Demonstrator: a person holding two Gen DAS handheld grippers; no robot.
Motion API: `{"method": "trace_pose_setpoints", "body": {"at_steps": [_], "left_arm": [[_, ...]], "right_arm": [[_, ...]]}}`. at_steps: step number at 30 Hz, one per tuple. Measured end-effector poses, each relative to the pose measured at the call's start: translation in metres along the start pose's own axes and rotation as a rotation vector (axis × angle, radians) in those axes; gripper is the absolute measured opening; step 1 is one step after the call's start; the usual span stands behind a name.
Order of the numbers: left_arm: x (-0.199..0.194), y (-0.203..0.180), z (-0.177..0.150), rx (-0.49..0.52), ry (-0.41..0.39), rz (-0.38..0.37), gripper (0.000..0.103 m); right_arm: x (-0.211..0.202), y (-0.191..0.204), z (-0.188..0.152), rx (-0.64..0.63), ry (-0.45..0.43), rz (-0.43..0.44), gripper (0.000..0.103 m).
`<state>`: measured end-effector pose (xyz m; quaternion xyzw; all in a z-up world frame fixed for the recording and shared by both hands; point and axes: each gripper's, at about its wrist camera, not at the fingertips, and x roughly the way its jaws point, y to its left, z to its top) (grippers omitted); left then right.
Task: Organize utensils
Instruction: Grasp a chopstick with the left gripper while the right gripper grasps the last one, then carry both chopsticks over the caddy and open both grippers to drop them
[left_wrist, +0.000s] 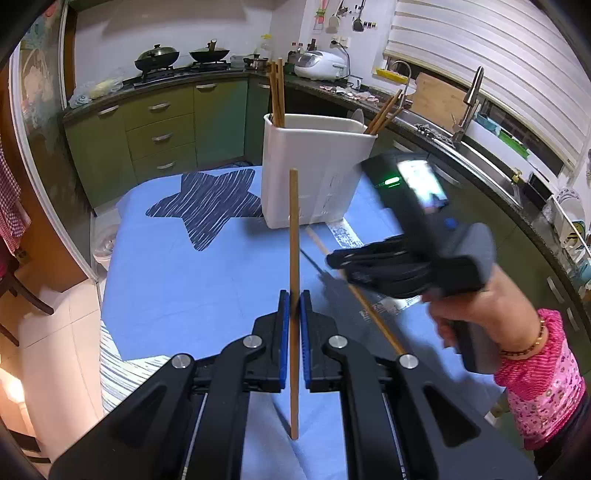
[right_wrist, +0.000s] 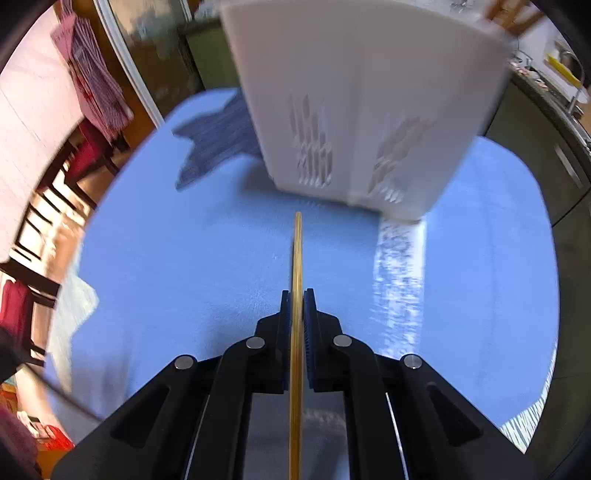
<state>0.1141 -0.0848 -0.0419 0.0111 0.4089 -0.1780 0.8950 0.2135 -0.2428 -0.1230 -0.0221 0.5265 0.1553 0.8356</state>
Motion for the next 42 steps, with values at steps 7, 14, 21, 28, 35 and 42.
{"method": "trace_pose_setpoints", "body": {"at_steps": [7,14,21,28,35,42], "left_arm": [[-0.012,-0.005,0.004,0.014,-0.025,-0.005,0.006],[-0.023,-0.008,0.006,0.024,-0.042,-0.008,0.006],[-0.025,-0.013,0.014,0.036,-0.048,-0.018,0.006],[-0.033,-0.022,0.046,0.056,-0.065,-0.05,0.006],[-0.052,-0.039,0.114,0.098,-0.187,-0.033,0.006],[-0.059,-0.059,0.183,0.12,-0.36,0.016,0.006]], "right_arm": [[-0.09,-0.019,-0.027,0.035,-0.188,0.05,0.007],[-0.164,-0.035,-0.059,0.062,-0.338,0.082,0.007],[-0.188,-0.035,-0.066,0.06,-0.386,0.083,0.007],[-0.218,-0.033,-0.054,0.042,-0.452,0.082,0.007],[-0.248,-0.035,-0.046,0.027,-0.501,0.068,0.007],[-0.254,-0.047,-0.049,0.044,-0.504,0.059,0.007]]}}
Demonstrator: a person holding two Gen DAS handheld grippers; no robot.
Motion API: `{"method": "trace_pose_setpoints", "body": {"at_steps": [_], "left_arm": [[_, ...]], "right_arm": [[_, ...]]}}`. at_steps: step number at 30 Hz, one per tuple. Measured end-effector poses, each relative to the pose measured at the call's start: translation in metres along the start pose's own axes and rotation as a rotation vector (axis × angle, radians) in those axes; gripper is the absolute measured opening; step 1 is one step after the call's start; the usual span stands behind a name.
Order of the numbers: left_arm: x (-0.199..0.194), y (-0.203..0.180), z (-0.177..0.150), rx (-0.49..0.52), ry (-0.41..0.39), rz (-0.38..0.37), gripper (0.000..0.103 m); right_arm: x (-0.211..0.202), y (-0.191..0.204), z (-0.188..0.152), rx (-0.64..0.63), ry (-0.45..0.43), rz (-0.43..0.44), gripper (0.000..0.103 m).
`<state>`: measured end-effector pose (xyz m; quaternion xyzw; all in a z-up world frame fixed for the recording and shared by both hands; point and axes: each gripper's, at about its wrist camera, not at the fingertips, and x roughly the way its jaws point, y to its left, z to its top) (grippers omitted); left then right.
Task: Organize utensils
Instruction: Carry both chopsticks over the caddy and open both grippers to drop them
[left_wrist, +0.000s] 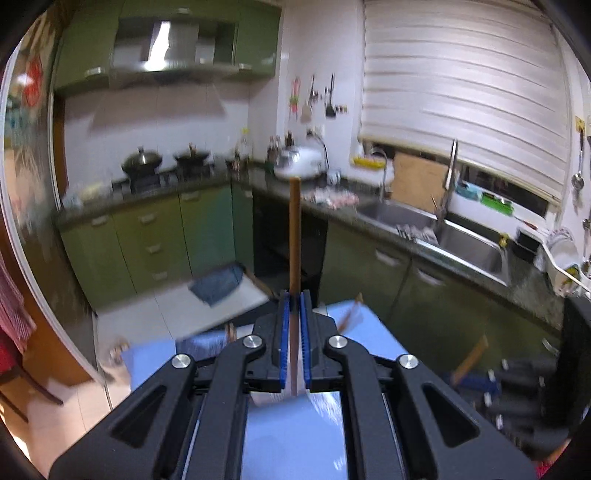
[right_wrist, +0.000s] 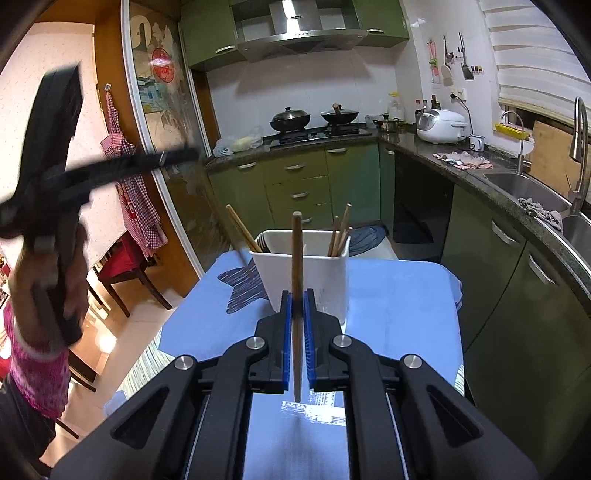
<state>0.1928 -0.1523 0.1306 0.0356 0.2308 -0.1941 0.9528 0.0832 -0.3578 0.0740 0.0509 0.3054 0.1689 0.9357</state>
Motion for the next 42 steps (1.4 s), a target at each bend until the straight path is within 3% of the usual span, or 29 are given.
{"method": "trace_pose_setpoints", "body": {"at_steps": [3,7,17,20,21,24,28,36,42], "left_arm": [[0.018,0.0,0.015,0.002,-0.03,0.037,0.006],[0.049,0.005,0.019,-0.011,-0.008,0.078,0.006],[0.099,0.02,-0.022,-0.024,0.132,0.101,0.007],[0.098,0.024,-0.033,-0.033,0.157,0.086,0.025],[0.094,0.026,-0.035,-0.044,0.158,0.074,0.034],[0.072,0.03,-0.038,-0.067,0.133,0.044,0.041],[0.021,0.033,-0.051,-0.089,0.058,0.034,0.056],[-0.047,0.04,-0.091,-0.081,0.042,0.032,0.061],[-0.074,0.043,-0.12,-0.085,0.038,0.048,0.068]], "right_arm": [[0.002,-0.006,-0.002,0.011,0.007,-0.001,0.007],[0.004,-0.012,-0.005,0.017,0.011,0.0,0.007],[-0.001,-0.008,0.014,0.006,-0.018,0.006,0.007],[-0.004,-0.003,0.028,-0.003,-0.04,0.003,0.007],[-0.005,-0.002,0.033,-0.003,-0.049,0.003,0.007],[-0.009,0.001,0.057,0.0,-0.082,0.016,0.007],[-0.01,0.004,0.101,0.02,-0.149,0.034,0.007],[0.043,0.001,0.176,0.063,-0.213,-0.058,0.007],[0.112,-0.012,0.175,0.086,-0.118,-0.103,0.007]]}}
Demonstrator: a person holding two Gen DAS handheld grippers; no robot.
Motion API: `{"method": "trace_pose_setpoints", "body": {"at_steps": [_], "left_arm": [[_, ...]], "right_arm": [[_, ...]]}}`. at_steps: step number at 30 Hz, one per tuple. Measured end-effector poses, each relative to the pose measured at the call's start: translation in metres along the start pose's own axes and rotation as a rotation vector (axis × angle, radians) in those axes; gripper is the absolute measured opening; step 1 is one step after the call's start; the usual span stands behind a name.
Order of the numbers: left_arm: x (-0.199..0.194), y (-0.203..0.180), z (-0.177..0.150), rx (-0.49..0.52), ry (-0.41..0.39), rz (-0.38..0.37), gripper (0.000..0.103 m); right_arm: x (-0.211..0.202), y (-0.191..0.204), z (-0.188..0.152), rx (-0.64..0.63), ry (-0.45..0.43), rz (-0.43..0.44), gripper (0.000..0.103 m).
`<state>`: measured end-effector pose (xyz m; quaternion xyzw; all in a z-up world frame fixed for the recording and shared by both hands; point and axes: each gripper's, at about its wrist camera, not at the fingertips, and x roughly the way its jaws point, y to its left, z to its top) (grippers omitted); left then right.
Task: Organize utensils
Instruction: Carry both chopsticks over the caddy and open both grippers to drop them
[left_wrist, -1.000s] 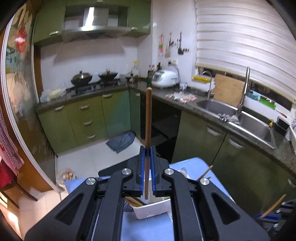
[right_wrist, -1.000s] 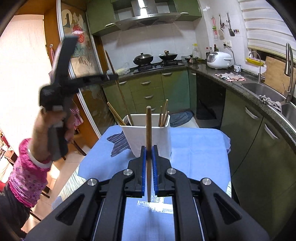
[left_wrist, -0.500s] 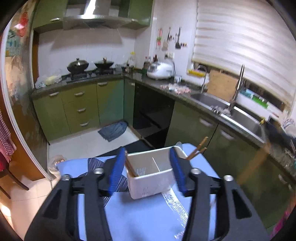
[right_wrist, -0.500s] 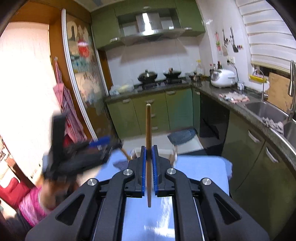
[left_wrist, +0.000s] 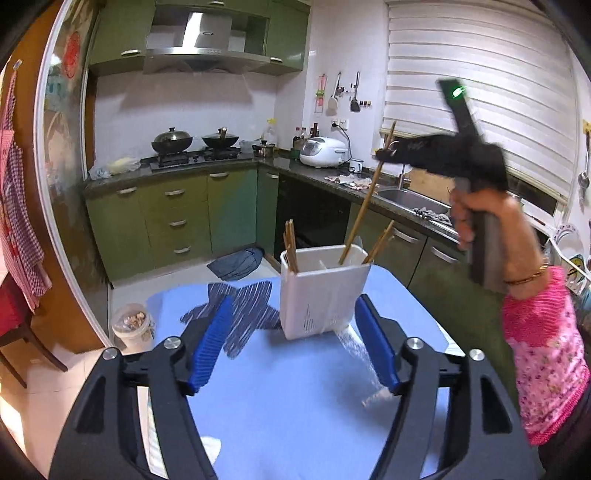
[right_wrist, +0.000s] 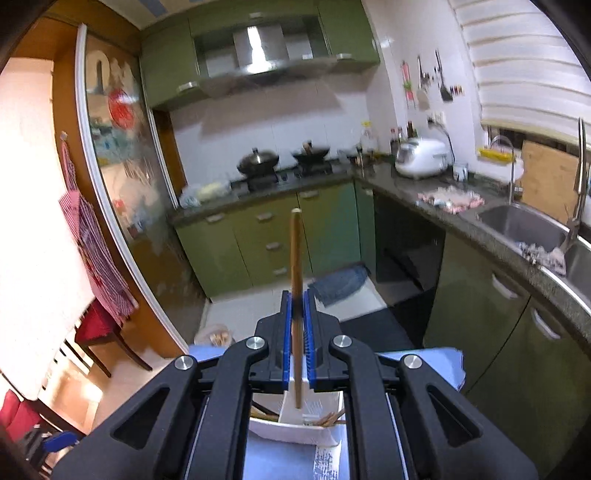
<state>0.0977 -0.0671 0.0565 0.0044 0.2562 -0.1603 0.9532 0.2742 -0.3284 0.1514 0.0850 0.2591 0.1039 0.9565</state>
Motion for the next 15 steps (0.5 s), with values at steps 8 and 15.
{"method": "trace_pose_setpoints", "body": {"at_steps": [8,15], "left_arm": [[-0.015,0.006,-0.03,-0.041,-0.017,0.032,0.087],[-0.006,0.004,-0.04,-0.057,0.021,0.009,0.092]], "right_arm": [[0.053,0.002,-0.061,-0.053,0.123,-0.042,0.007],[0.043,0.004,-0.098,-0.067,0.128,-0.022,0.025]]}}
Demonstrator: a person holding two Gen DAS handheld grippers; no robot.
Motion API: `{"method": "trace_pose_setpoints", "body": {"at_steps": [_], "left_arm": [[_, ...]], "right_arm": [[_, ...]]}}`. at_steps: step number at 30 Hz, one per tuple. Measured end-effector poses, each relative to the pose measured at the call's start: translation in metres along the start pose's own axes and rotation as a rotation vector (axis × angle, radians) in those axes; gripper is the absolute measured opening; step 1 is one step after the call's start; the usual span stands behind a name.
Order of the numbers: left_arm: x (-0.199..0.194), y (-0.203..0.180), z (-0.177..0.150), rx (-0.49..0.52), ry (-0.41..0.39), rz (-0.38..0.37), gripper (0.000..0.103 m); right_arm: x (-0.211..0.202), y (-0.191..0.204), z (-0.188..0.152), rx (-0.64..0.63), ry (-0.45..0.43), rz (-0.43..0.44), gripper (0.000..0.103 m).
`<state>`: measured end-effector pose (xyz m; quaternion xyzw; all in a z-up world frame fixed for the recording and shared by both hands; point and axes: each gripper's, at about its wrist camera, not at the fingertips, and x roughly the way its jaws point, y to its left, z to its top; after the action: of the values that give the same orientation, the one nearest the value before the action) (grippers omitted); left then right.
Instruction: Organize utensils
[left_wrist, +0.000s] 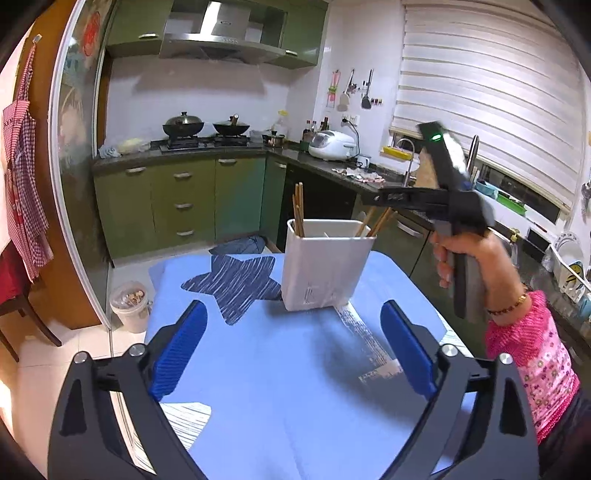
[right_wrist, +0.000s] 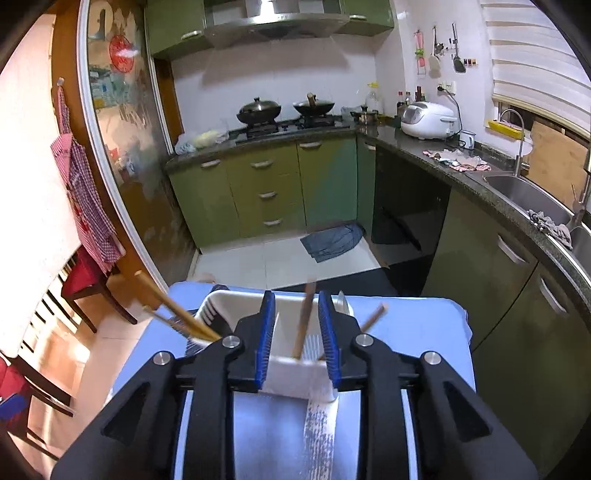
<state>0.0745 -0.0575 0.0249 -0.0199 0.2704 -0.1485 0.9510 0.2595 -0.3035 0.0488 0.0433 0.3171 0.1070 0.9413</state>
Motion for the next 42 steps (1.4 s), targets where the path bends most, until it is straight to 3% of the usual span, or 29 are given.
{"method": "trace_pose_setpoints", "body": {"at_steps": [2,7,11,14,19,21,30,42], "left_arm": [[0.001,-0.001,-0.002,0.004,0.003,0.005,0.094],[0.008,0.001,-0.014,-0.013,0.017,0.01,0.096],[0.013,0.001,-0.024,-0.028,0.039,0.008,0.096],[0.012,-0.004,-0.032,-0.012,0.043,0.021,0.096],[0.006,-0.009,-0.048,0.006,0.047,0.037,0.096],[0.0,-0.009,-0.051,0.001,0.042,0.044,0.096],[-0.044,-0.016,-0.059,0.029,-0.014,0.082,0.096],[-0.065,-0.003,-0.064,-0.023,-0.03,0.107,0.096]], "right_arm": [[-0.026,0.002,-0.012,0.0,-0.05,0.019,0.028],[-0.097,0.0,-0.065,0.002,-0.168,0.024,0.048],[-0.131,-0.006,-0.119,0.015,-0.189,-0.001,0.052],[-0.147,-0.011,-0.154,0.023,-0.196,-0.024,0.063],[-0.176,-0.012,-0.208,0.036,-0.238,-0.045,0.094],[-0.186,-0.009,-0.223,0.036,-0.252,-0.043,0.099],[-0.248,0.022,-0.242,-0.019,-0.328,-0.048,0.099],[-0.276,0.039,-0.234,-0.024,-0.334,-0.078,0.099]]}}
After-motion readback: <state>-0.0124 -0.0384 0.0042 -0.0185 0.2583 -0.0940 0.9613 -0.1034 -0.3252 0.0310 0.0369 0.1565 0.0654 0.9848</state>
